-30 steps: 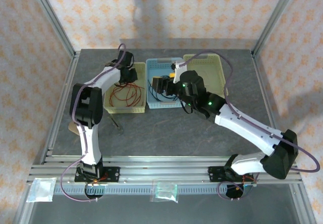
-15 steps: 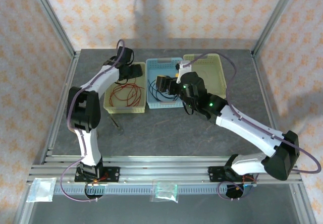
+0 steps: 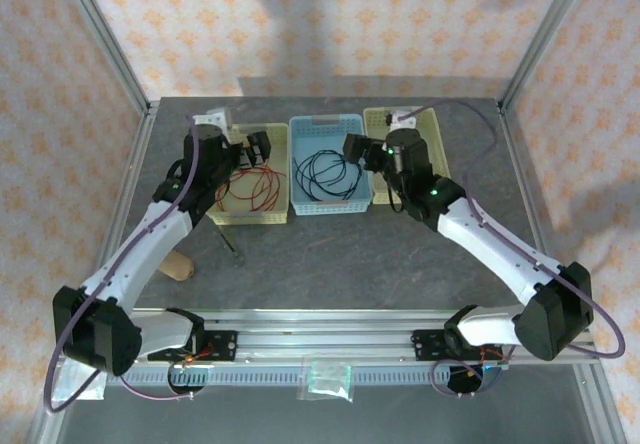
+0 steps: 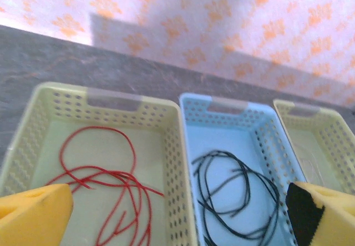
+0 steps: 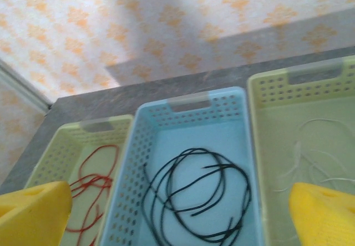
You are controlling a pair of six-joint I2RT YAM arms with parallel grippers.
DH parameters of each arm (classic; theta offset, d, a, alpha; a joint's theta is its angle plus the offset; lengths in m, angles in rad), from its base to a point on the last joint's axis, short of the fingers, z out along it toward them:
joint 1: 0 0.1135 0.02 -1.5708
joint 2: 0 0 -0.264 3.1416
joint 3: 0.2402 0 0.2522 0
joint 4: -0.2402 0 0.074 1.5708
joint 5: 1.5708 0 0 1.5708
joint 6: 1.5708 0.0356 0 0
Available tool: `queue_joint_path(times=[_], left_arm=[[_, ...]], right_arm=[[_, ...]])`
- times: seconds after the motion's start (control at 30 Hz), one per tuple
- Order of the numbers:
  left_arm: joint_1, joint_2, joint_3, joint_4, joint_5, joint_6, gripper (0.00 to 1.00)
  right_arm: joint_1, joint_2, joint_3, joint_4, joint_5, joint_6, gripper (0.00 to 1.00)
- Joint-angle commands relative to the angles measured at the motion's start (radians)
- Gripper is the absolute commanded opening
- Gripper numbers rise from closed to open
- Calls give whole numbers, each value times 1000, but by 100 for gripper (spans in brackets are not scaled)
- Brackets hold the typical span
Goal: Untangle the cables
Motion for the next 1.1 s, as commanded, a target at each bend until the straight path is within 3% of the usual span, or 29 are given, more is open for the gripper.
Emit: queue_joint_path(times=[0.0,0.1,0.4,0.6,0.73,0.9,1.07], left_arm=[[47,-75,-72,158,-89,24,98],[90,-122,-138,236,-159,30,99],[228,-141,-276,345,-203,93,99],[262,-138,-467,579,-260,121,99],[262,-145,-632,809,-286,148,99],[262,-77,-666,853,-396,174,100],[262,23,-711,1032,-391,179,99]], right_arm=[[-78,-80,-63,104,61,9,100],[-169,-137,-130,157,109,23,100],[-397,-175,-248,149,216,-12,100],[-521,-192,-425,302,228,92,100],[-543,-177,-552,474,273,72,100],[-543,-120,-664,695,264,-42,100],[-543,24,-672,802,229,-135,100]])
